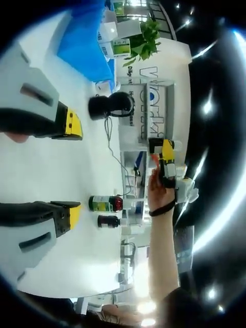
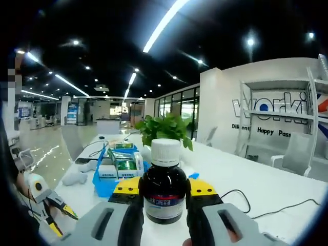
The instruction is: Rotate the medicine bottle to make it face forward pick up the medicine bottle inspect the drug traceability code place the medicine on the table
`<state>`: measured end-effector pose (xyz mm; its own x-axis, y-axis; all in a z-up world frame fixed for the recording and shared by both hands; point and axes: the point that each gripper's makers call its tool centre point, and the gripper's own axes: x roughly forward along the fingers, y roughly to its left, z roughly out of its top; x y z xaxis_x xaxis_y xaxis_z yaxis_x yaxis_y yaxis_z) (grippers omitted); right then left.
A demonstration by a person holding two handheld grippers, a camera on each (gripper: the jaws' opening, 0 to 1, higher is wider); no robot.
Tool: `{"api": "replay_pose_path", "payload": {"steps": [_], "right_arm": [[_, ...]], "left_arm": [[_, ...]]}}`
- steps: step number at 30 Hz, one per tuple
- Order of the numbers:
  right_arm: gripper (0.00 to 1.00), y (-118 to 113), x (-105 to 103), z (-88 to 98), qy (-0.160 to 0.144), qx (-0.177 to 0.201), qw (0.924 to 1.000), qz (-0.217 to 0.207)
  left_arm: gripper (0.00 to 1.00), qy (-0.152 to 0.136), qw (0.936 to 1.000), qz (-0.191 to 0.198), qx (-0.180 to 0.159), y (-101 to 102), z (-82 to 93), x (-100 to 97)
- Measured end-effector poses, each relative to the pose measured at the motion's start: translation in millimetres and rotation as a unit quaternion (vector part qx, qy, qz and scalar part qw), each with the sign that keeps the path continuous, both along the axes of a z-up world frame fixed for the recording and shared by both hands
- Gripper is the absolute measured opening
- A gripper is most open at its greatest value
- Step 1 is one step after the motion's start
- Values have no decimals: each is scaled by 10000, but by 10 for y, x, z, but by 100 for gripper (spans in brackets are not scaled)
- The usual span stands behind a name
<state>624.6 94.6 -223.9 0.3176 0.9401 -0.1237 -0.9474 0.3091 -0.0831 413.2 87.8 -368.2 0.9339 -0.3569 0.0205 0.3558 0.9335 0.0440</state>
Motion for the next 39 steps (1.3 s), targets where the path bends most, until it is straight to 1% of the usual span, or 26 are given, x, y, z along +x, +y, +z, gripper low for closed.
{"api": "replay_pose_path", "payload": {"steps": [3,5,9,12,15,19,24,28,33,36,37,39], "right_arm": [[27,41,-17,-130,-16,-208,9997,87],[27,80,-1,-205,44,-211,9997,108],[27,151,22,-393,87,-411,9990,157],[27,205,63,-529,25,-574,9982,156],[27,221,45,-640,124,-617,9978,191],[27,220,73,-776,174,-791,9965,225],[27,178,116,-852,315,-796,9962,153],[27,156,156,-937,361,-884,9954,121],[27,143,176,-968,452,-841,9954,122],[27,154,140,-968,449,-826,9954,201],[27,156,127,-966,383,-841,9954,253],[27,167,114,-961,350,-829,9954,328]], "left_arm": [[38,5,10000,3,38,-15,-6,-5],[38,11,10000,7,76,-24,-10,-5],[38,9,10000,9,65,-12,-6,0],[38,8,10000,-1,57,-6,-9,1],[38,-3,9999,-4,103,-15,-13,-5],[38,-9,9999,-44,152,-41,-19,-4],[38,-17,9998,-56,172,-48,-23,-2],[38,-19,9998,-52,183,-44,-28,-2],[38,-18,9998,-39,198,-28,-35,5],[38,-16,9998,-44,214,-33,-40,2],[38,-15,9997,-46,219,-34,-40,1],[38,-15,9997,-54,229,-39,-41,-2]]}}
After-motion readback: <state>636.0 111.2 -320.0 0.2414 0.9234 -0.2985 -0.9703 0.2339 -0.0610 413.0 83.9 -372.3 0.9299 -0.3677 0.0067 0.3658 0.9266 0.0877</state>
